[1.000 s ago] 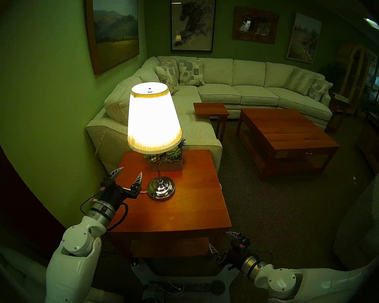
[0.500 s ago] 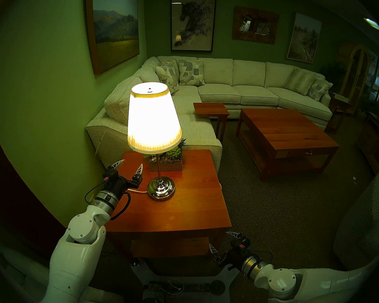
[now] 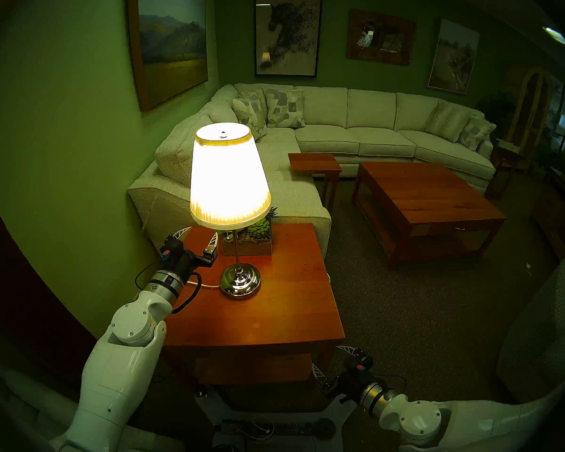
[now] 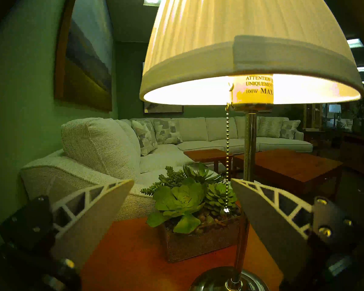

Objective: Pull on string to turn off lamp

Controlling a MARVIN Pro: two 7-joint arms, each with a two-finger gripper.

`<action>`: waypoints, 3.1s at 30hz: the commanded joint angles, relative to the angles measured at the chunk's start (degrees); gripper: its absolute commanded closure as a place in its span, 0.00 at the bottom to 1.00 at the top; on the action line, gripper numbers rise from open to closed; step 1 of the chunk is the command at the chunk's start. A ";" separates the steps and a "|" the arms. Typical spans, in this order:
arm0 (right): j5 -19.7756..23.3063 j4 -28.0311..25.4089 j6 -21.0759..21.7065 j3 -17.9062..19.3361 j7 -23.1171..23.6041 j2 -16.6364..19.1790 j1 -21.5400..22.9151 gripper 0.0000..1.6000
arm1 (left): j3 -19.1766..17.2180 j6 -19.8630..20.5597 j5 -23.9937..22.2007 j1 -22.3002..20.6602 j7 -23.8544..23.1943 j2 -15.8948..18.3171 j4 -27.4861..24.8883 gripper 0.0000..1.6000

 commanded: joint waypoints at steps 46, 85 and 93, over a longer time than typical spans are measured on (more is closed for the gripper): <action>0.03 -1.35 -0.20 0.39 -0.16 0.02 0.33 0.00 | 3.84 -9.56 -1.15 -13.74 -7.82 -2.08 12.24 1.00; 0.05 -1.42 -0.15 0.37 -0.23 0.06 0.33 0.00 | 4.17 -9.98 -0.69 -4.57 -9.64 -0.78 11.02 1.00; 0.05 -1.42 -0.16 0.37 -0.23 0.06 0.34 0.00 | 4.83 -11.76 0.10 -6.41 -10.25 -1.18 17.82 1.00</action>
